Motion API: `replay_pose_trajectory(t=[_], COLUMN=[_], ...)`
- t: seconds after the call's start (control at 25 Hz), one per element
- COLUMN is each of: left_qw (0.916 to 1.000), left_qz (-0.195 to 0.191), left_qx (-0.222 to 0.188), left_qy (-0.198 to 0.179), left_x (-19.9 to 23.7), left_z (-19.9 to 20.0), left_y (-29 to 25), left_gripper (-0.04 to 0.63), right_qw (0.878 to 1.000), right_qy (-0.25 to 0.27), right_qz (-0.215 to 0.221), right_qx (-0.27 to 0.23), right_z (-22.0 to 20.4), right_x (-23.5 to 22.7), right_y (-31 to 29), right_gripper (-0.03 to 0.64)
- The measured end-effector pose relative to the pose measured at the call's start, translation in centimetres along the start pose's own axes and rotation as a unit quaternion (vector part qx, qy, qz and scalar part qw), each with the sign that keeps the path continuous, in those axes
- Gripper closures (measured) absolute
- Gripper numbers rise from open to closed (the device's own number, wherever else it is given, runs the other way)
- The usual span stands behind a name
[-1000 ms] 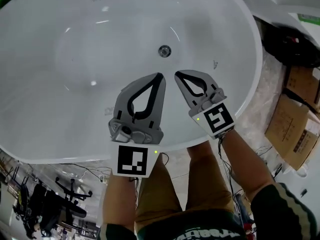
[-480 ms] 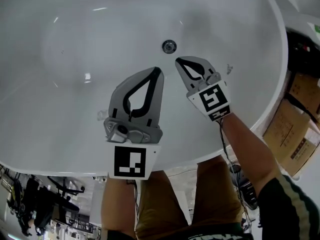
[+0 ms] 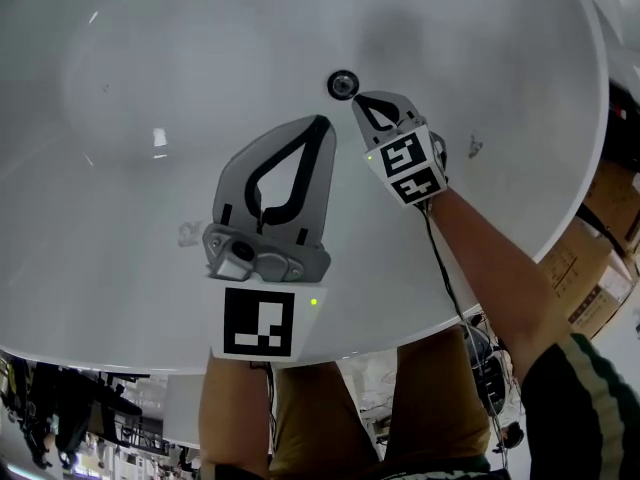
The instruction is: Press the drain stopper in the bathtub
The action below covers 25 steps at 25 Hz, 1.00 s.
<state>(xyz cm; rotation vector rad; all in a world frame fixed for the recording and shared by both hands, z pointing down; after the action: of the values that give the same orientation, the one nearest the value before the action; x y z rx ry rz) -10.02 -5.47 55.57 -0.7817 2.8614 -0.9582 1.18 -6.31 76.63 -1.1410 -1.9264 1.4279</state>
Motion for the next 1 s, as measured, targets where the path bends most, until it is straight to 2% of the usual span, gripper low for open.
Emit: replay_pose_trajectory(t=[0.12,0.56,0.76,1.0], left_qw=[1.0000,0.9991,0.9993,0.9987], left_qz=[0.000,0.010,0.009,0.007], left_qx=[-0.002,0.002,0.005,0.010], left_qy=[0.003,0.040,0.037,0.050], left_x=[0.5,2.5,2.5,2.6], left_z=[-0.4,-2.2,-2.4,-2.8], left_y=[-0.3,-0.3,-0.4,-0.6], left_gripper=[0.586,0.586,0.586,0.586], right_qw=[0.999,0.995,0.992,0.989], right_qy=[0.025,0.060,0.065,0.083], right_qz=[-0.006,0.003,0.001,-0.006], right_qx=[0.019,0.083,0.108,0.126], right_z=[-0.4,-1.9,-2.8,-3.0], right_x=[-0.6,-0.8,-0.6,-0.9], right_y=[-1.9,-7.5,-9.8,-11.6], right_gripper=[0.603,0.603,0.603,0.603])
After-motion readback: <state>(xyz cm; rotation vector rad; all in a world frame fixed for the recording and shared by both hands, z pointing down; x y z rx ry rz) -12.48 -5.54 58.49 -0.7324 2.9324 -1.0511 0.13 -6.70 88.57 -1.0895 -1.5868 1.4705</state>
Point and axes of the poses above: the fingertips, and each gripper's own axes: y backward along the fingers, x to its left, z out of its top, the point moved 4 cm from there along y, backward along the fingers, and after that the axes turned 12 degrees about x, right-handed, at the moved point
